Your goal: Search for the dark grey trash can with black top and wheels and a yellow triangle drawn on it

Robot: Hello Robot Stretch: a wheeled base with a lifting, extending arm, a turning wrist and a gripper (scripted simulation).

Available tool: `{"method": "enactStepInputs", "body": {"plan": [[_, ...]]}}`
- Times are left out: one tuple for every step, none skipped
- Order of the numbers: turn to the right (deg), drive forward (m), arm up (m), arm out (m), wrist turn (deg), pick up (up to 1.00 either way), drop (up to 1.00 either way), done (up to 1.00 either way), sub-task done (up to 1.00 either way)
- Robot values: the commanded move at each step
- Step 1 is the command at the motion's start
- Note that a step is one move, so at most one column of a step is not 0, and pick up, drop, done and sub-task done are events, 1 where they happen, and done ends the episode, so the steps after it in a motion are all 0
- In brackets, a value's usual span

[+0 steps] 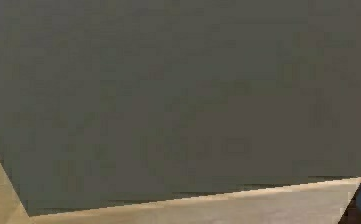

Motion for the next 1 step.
{"method": "enactStepInputs", "body": {"plan": [[0.0,0.90,0.00,0.00,0.0,0.00,0.00,0.00,0.00]]}}
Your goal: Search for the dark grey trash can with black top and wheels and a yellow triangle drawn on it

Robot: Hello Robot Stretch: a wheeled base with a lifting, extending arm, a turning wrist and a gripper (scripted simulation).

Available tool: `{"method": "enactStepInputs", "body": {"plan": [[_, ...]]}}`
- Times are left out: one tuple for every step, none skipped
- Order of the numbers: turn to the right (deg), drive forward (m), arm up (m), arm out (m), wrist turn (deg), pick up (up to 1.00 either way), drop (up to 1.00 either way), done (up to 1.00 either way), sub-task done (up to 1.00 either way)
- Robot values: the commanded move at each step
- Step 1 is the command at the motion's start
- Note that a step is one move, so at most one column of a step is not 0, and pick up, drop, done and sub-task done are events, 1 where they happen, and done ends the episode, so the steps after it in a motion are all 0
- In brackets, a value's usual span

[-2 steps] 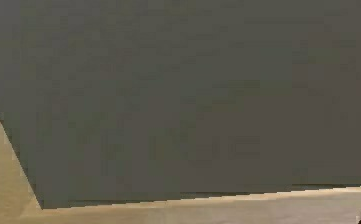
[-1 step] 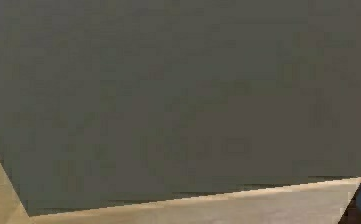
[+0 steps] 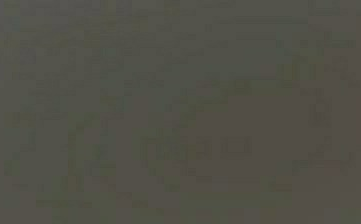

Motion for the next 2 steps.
{"method": "enactStepInputs", "body": {"plan": [[45.0,0.00,0.00,0.00,0.0,0.00,0.00,0.00,0.00],[33.0,0.00,0.00,0.00,0.0,0.00,0.00,0.00,0.00]]}}
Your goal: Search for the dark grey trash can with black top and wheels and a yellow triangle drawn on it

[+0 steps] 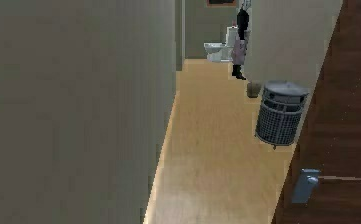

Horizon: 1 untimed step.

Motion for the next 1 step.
{"method": "enactStepInputs", "body": {"plan": [[0.0,1.00,0.00,0.00,0.0,0.00,0.00,0.00,0.00]]}}
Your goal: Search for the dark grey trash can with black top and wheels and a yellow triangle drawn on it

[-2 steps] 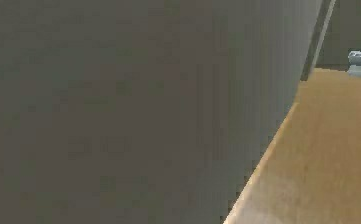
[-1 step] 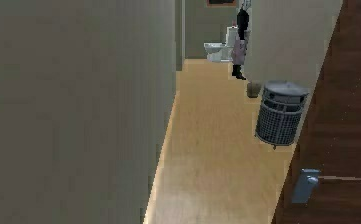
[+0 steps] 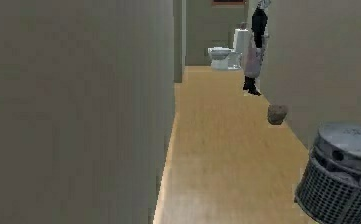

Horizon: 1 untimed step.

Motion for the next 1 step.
{"method": "enactStepInputs", "body": {"plan": [[3.0,0.00,0.00,0.00,0.0,0.00,0.00,0.00,0.00]]}}
